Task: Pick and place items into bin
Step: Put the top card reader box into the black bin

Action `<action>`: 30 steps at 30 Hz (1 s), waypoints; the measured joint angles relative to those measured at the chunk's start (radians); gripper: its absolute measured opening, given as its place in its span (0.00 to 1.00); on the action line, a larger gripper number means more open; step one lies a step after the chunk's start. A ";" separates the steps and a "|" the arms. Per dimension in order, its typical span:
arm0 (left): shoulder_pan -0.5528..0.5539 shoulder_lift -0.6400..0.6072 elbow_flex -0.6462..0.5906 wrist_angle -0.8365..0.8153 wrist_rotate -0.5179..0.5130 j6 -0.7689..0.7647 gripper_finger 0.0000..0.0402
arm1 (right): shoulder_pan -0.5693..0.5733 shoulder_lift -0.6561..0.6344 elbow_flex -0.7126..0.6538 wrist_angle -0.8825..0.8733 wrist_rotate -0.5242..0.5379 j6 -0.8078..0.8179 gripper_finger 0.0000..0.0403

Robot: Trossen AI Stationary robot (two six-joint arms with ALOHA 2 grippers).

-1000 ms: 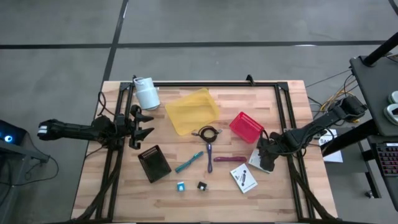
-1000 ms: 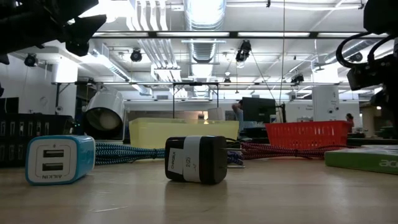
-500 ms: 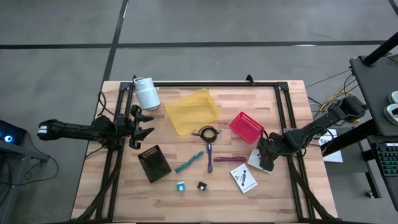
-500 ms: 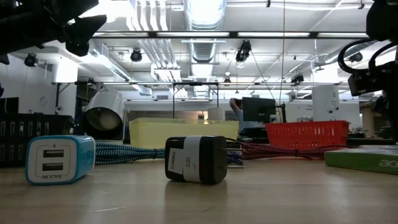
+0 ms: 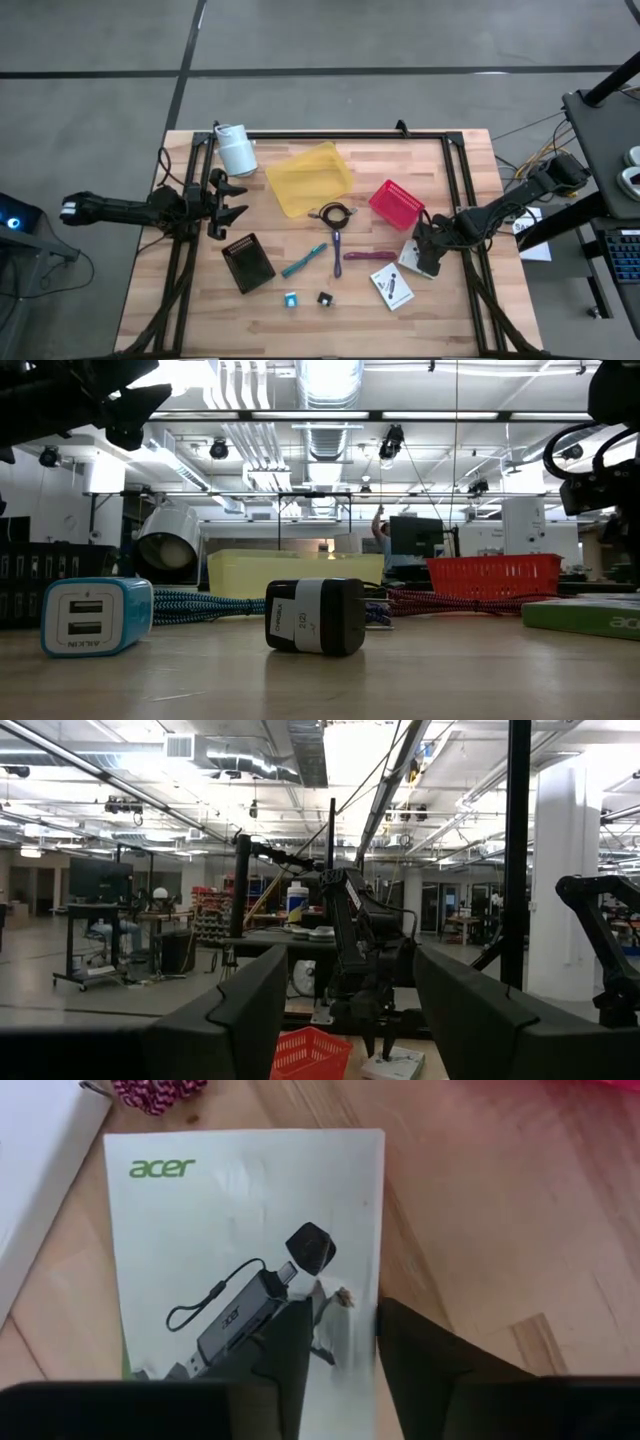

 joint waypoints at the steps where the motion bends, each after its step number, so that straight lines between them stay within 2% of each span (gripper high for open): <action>1: 0.000 0.000 0.000 0.000 0.000 0.000 0.51 | 0.000 0.000 0.000 0.000 -0.002 0.000 0.24; 19: 0.000 0.000 0.000 0.000 -0.001 0.000 0.51 | 0.000 -0.001 -0.032 0.028 -0.010 -0.001 0.08; 30: 0.000 -0.002 0.000 0.002 -0.002 0.000 0.51 | 0.001 0.000 -0.021 0.043 -0.016 -0.019 0.06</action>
